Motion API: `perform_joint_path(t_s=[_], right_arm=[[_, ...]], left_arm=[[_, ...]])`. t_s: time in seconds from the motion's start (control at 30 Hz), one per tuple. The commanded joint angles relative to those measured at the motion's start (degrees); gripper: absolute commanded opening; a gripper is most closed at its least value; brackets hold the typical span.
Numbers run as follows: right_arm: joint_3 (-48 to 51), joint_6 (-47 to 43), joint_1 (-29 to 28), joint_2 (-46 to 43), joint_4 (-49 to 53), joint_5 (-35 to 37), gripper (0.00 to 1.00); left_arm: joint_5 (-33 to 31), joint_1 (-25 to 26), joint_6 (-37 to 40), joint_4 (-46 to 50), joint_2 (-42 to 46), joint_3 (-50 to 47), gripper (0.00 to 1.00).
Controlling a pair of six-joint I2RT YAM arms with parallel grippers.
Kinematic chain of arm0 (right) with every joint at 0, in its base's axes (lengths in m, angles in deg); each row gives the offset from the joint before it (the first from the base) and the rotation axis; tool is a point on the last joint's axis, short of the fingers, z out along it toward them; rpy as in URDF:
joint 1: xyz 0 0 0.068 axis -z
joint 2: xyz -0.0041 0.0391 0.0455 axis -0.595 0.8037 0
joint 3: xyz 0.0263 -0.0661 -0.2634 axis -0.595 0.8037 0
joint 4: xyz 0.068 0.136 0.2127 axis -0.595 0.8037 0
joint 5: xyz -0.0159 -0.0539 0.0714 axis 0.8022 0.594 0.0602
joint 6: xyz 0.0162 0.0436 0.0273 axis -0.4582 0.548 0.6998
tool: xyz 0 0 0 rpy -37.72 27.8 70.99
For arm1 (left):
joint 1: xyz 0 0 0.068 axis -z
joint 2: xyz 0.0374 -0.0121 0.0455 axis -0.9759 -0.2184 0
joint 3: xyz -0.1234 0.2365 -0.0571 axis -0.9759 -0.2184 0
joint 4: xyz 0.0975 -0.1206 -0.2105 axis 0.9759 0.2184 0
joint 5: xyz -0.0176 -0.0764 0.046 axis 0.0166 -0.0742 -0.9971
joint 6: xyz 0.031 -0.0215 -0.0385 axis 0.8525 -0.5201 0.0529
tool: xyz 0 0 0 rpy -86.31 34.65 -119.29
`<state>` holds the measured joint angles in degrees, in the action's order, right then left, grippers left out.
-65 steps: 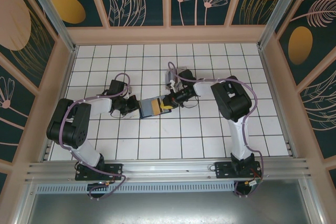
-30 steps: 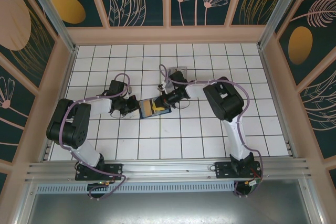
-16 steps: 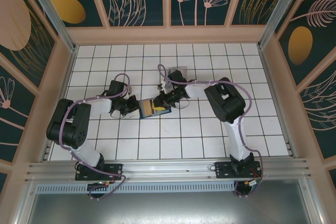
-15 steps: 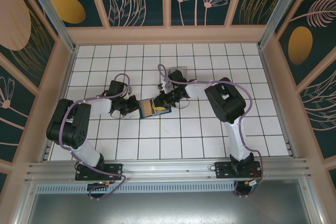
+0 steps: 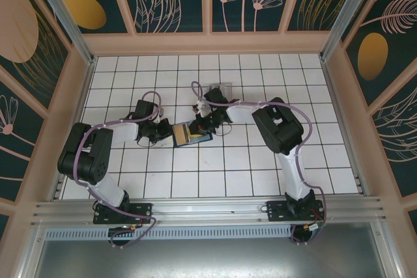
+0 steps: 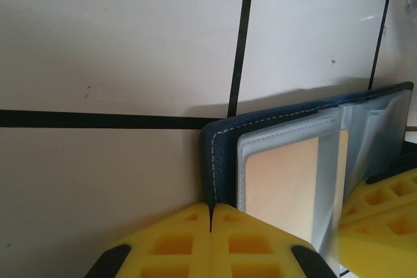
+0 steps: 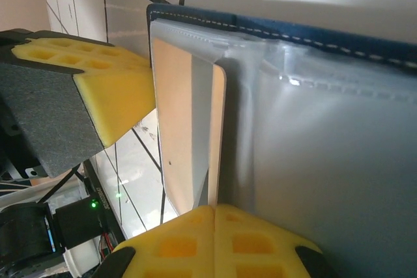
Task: Put the credit cards into the card holder
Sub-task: Insert the credit card into the card slot.
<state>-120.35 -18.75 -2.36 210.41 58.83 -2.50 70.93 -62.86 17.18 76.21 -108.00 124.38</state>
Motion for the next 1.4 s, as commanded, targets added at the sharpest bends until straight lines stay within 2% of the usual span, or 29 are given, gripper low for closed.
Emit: perform_joint_path(t_s=[0.0, 0.13, 0.33, 0.53, 0.7, 0.87, 0.93, 1.03, 1.17, 1.37], right_arm=[[-1.55, -2.09, -0.94, 1.15, 2.11, -0.17, 0.04], [0.84, -2.81, -0.19, -1.79, 1.97, 1.71, 0.13], [6.94, -4.67, 1.95, -11.44, 3.25, 10.65, 0.23], [9.18, -8.19, 1.57, -17.8, 7.69, 25.13, 0.33], [7.32, -10.44, -0.14, -18.98, 12.69, 40.51, 0.39], [4.85, -12.22, -2.15, -16.2, 15.49, 47.21, 0.48], [4.6, -12.59, -2.86, -15.15, 15.31, 46.83, 0.49], [4.89, -11.67, -2.74, -13.67, 13.03, 40.06, 0.45], [7.38, -8.12, -2.79, -13.79, 9.7, 35.15, 0.45], [10.25, -5.8, -2.96, -13.88, 7.55, 32.79, 0.47]], left_arm=[[-0.94, 0.07, -0.18, 2.61, 0.52, -1.28, 0.08], [-0.36, 0.04, -0.32, 2.78, 1.19, -1.0, 0.12], [1.75, -0.02, -1.93, 1.43, 2.14, -1.81, 0.28], [4.67, -0.09, -2.47, 2.13, 6.13, -4.82, 0.36], [6.31, -0.11, -3.54, 1.58, 6.9, -7.09, 0.42], [7.9, -0.02, -6.95, -2.9, 6.01, -8.14, 0.45], [8.09, -0.02, -7.66, -4.03, 5.87, -8.01, 0.47], [9.1, 0.07, -8.01, -4.54, 4.53, -7.05, 0.47], [10.98, 0.72, -9.49, -7.06, 3.36, -7.03, 0.48], [11.08, 1.17, -9.43, -7.32, 1.79, -5.97, 0.49]])
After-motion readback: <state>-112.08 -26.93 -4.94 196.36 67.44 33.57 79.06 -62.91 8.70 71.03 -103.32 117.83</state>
